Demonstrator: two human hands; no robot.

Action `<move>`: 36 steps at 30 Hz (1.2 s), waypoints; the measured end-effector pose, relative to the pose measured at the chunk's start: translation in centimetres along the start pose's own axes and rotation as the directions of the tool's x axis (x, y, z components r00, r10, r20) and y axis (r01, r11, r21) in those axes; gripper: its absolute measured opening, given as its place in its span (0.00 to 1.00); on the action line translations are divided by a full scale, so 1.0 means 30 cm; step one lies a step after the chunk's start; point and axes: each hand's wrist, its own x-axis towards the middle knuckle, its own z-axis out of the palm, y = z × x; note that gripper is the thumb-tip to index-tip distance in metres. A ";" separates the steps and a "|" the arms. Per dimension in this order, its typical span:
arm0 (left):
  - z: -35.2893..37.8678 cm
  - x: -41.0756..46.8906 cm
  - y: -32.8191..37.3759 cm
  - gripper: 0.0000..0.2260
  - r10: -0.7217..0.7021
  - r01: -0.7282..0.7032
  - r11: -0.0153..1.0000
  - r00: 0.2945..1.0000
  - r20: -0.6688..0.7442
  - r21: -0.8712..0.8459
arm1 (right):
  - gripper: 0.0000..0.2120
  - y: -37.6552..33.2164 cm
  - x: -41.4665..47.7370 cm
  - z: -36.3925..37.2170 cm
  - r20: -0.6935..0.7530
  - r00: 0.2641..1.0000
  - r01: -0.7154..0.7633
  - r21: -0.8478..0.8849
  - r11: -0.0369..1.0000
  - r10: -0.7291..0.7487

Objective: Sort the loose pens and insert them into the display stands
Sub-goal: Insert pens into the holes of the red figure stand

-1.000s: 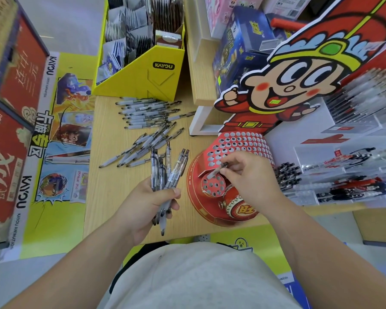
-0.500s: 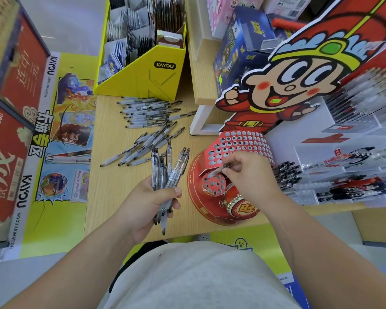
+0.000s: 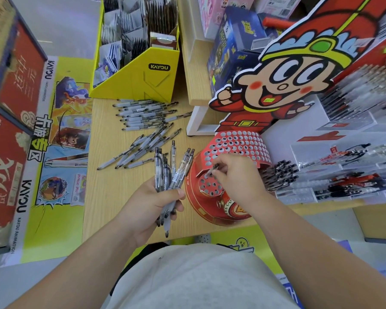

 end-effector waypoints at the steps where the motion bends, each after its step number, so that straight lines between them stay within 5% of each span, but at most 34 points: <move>1: 0.006 -0.003 0.005 0.13 0.004 -0.004 1.000 1.000 0.018 -0.003 | 0.11 -0.005 -0.006 -0.012 -0.008 1.000 0.001 -0.016 1.000 -0.001; 5: 0.031 -0.018 0.032 0.08 0.036 -0.036 0.999 0.992 0.119 0.002 | 0.11 -0.058 -0.037 -0.075 -0.120 0.991 -0.033 0.173 0.984 0.054; 7: 0.045 -0.021 0.045 0.03 0.050 -0.054 0.998 0.983 0.179 0.014 | 0.06 -0.092 -0.049 -0.107 0.037 0.979 -0.187 0.549 0.814 0.200; 9: 0.062 -0.019 0.057 0.03 0.054 -0.062 0.998 0.972 0.227 0.027 | 0.04 -0.108 -0.062 -0.129 0.187 0.956 -0.287 0.745 0.602 0.224; 16: 0.097 -0.001 0.075 0.02 0.035 -0.051 0.998 0.951 0.307 0.044 | 0.07 -0.071 -0.089 -0.176 0.315 0.945 -0.325 0.890 0.319 0.084; 23: 0.095 0.044 0.074 0.09 0.025 -0.040 0.996 0.984 0.179 0.080 | 0.06 -0.007 -0.088 -0.213 0.289 0.922 -0.362 0.878 0.312 0.257; 28: 0.067 0.079 0.066 0.21 0.018 -0.015 0.994 0.999 -0.034 0.105 | 0.04 0.064 -0.083 -0.258 0.229 0.923 -0.333 0.877 0.345 0.309; 36: 0.060 0.096 0.055 0.12 0.044 -0.027 0.987 0.994 -0.102 0.161 | 0.05 0.116 -0.068 -0.282 0.053 0.963 -0.238 0.621 0.747 0.263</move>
